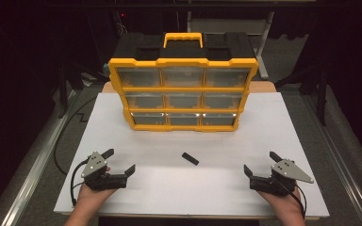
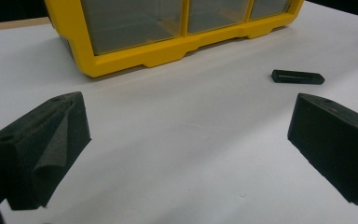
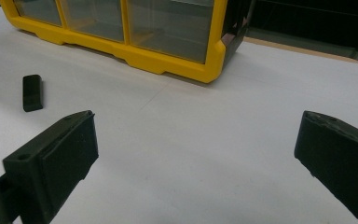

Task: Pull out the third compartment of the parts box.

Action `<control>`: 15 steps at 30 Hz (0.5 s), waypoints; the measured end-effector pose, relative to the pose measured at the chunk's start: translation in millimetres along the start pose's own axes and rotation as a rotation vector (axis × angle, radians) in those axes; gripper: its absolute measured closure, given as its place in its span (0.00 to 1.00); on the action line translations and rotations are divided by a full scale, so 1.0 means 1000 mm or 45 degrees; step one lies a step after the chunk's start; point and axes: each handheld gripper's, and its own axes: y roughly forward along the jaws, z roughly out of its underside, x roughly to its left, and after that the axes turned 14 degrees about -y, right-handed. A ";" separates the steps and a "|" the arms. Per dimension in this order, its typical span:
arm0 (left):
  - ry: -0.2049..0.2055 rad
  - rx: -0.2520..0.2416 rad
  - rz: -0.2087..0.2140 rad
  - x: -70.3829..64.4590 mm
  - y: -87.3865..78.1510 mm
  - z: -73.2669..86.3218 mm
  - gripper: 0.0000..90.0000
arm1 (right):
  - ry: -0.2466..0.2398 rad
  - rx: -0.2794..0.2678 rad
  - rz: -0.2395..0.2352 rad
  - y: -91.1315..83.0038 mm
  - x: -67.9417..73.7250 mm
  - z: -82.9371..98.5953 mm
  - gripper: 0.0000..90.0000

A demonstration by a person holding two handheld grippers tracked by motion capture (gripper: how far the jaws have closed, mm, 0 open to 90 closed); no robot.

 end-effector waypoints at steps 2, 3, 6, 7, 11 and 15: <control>-0.006 -0.001 -0.002 0.000 0.000 0.000 0.00 | 0.001 0.002 -0.001 0.000 0.000 0.000 0.00; -0.011 -0.007 -0.003 0.001 0.000 0.000 0.00 | 0.000 0.008 -0.001 0.000 0.001 0.001 0.00; -0.006 -0.007 -0.001 0.001 -0.001 -0.001 0.00 | 0.002 0.011 -0.002 0.000 0.000 0.002 0.00; -0.001 -0.007 -0.001 0.001 -0.002 -0.001 0.00 | 0.003 0.007 -0.006 0.000 0.000 0.002 0.00; -0.001 -0.008 0.005 0.001 -0.002 -0.001 0.00 | -0.002 0.008 0.003 0.001 0.001 0.001 0.00; -0.002 -0.012 0.013 0.001 -0.002 -0.001 0.00 | -0.002 0.004 -0.002 0.001 0.001 0.000 0.00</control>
